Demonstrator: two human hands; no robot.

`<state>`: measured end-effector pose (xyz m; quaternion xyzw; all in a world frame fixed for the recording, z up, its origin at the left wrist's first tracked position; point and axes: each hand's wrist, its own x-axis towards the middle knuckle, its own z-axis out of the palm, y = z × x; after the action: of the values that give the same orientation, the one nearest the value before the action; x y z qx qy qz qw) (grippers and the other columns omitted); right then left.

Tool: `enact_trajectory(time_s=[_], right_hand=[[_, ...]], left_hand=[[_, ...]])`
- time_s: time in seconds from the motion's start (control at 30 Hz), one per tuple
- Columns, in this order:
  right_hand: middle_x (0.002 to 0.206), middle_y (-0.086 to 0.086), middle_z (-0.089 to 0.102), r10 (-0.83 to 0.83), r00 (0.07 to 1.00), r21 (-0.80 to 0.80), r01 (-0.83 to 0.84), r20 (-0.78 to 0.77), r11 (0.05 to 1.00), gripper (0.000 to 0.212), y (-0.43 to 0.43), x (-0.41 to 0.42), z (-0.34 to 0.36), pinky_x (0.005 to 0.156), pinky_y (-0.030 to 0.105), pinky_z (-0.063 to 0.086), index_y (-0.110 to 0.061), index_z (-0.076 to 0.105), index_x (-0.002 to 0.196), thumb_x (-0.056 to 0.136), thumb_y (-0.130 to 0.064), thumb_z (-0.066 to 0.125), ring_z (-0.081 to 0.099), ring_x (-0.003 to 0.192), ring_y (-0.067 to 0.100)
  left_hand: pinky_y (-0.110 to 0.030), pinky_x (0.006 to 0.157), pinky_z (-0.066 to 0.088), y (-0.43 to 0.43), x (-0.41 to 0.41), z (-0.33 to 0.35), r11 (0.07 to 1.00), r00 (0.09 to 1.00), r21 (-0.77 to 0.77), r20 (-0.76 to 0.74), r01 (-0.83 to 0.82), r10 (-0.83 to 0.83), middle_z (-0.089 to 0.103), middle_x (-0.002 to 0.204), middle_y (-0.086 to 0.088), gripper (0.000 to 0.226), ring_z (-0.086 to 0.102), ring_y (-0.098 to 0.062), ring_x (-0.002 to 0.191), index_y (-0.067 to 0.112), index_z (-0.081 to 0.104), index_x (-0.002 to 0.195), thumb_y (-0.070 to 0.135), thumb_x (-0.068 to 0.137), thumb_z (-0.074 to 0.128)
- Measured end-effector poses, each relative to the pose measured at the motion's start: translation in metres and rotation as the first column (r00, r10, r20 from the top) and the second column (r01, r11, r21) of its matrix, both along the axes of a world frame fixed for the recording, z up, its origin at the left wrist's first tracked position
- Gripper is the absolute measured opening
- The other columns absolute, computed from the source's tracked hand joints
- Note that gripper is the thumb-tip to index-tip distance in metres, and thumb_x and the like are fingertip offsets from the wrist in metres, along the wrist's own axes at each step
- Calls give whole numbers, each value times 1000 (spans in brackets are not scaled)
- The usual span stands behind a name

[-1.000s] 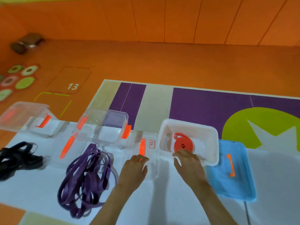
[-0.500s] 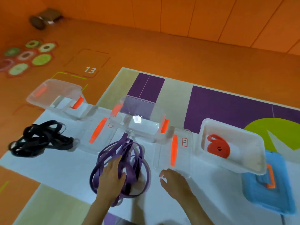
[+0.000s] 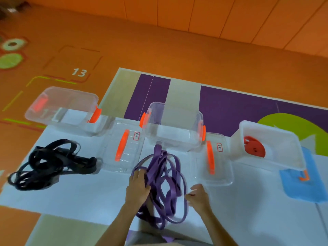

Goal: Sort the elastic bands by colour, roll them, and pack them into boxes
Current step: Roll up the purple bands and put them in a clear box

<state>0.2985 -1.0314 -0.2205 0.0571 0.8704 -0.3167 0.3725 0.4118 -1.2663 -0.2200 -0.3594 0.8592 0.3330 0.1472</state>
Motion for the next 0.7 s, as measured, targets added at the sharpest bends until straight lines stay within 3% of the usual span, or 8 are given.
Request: enact_trajectory(time_s=[0.07,0.1,0.2,0.3,0.4,0.5,0.6,0.7], right_hand=[[88,11,67,54,998,9,-54,35,998,27,-3,3,0,68,31,59,-14,60,101,87,3,76,71,79,26],[80,8,65,125,991,4,-126,45,992,22,-4,1,1,66,29,55,-18,63,86,86,2,73,68,72,22],[59,6,55,240,971,3,-240,15,971,37,-6,-11,15,62,28,40,-18,58,50,81,-2,67,54,57,17],[69,12,64,209,977,-65,-211,-37,975,22,-6,-35,43,66,31,47,-10,67,66,87,-3,69,59,68,18],[79,1,74,206,973,-126,-218,-101,968,13,-5,-55,72,71,21,54,-12,73,80,91,-6,77,66,75,11],[85,6,77,182,979,-286,-201,-92,937,10,-10,-60,104,73,23,61,-6,73,89,89,-7,83,72,80,16],[85,9,76,148,985,-511,-175,-92,842,13,-31,-55,144,69,30,64,-6,72,89,86,-5,85,77,80,24],[80,10,72,77,981,-628,-175,-180,759,14,-57,-50,185,62,31,63,-14,72,83,80,-8,84,77,71,30]], left_hand=[[-37,80,55,-13,-2,7,996,999,92,-35,0,3,62,107,6,27,63,-24,99,28,57,111,14,91,67],[-33,75,53,-21,-5,12,989,1000,146,-27,12,-8,63,95,11,24,64,-22,91,32,56,100,16,89,70],[-24,68,50,-44,-16,26,963,998,263,27,55,-64,68,86,10,26,67,-17,82,30,56,93,16,84,76],[-25,65,52,-59,-27,35,958,983,262,107,114,-146,66,92,0,37,66,-17,81,21,50,110,9,84,73],[-38,81,61,-62,-34,47,960,964,229,172,159,-201,67,115,-10,60,69,-27,97,14,39,139,6,88,71],[-37,89,58,-56,-38,68,960,969,179,85,215,-233,49,150,-18,105,67,-34,117,24,-2,167,3,92,68],[-30,105,53,-42,-41,92,846,928,381,-163,373,-335,23,169,5,135,46,-20,146,48,-14,164,8,77,81],[-23,109,45,-21,-40,105,643,836,554,-212,529,-506,21,169,24,134,43,1,140,75,-13,149,45,72,93]])
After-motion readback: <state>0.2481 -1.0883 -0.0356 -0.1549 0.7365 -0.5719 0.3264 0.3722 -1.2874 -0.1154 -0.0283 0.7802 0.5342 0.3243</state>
